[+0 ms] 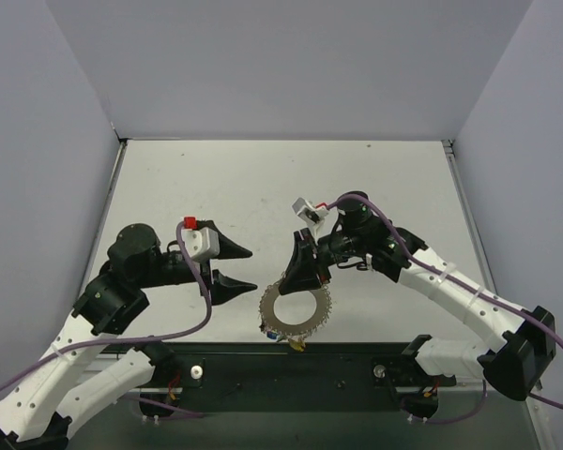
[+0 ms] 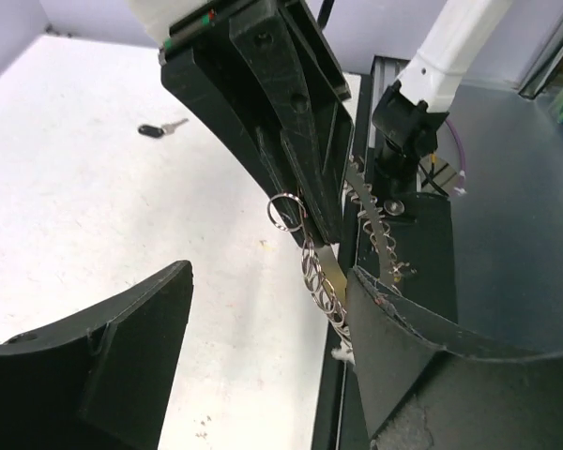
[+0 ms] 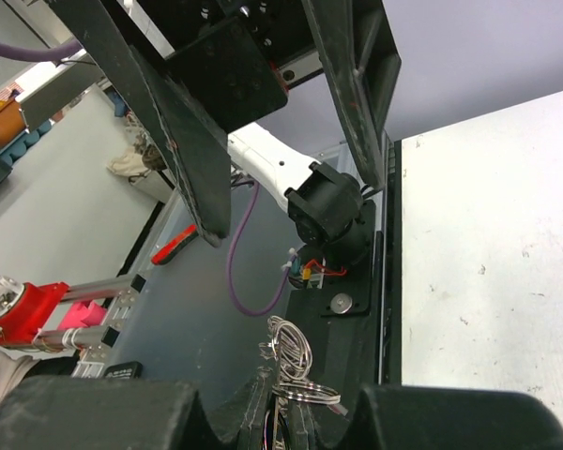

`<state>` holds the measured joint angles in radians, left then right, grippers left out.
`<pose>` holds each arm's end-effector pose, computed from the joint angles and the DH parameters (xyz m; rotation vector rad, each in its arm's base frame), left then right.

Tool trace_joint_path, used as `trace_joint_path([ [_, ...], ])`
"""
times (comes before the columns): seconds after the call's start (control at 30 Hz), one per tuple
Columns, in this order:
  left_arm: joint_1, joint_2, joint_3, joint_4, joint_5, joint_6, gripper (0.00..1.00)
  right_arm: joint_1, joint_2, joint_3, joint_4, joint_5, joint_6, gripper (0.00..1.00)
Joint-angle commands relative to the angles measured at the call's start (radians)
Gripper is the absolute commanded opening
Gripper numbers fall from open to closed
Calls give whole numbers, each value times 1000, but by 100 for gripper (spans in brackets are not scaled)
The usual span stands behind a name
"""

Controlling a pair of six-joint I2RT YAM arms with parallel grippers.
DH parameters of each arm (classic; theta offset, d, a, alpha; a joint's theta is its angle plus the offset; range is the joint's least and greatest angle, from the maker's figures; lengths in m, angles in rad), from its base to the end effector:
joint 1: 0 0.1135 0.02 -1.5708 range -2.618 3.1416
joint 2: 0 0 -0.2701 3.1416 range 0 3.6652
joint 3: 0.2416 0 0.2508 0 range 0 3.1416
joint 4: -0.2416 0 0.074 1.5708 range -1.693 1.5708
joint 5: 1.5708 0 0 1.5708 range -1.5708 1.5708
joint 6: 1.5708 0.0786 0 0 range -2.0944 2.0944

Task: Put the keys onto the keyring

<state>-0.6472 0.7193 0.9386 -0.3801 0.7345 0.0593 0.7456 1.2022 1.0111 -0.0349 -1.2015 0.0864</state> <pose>0.1055 -0.1458 0.3818 1.1229 1.4185 -1.0569 0.1508 0.2390 0.3552 -1.4450 1.3241 1.6320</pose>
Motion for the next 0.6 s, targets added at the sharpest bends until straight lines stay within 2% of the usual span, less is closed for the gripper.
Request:
trace_joint_path([
  [0.0, 0, -5, 22, 69, -24, -29, 75, -8, -47, 34, 41, -67, -24, 0],
  [0.23, 0, 87, 58, 49, 130, -18, 64, -8, -52, 43, 40, -102, -27, 0],
  [0.57, 3, 196, 130, 59, 282, 8, 66, -5, -46, 57, 1, -245, -34, 0],
])
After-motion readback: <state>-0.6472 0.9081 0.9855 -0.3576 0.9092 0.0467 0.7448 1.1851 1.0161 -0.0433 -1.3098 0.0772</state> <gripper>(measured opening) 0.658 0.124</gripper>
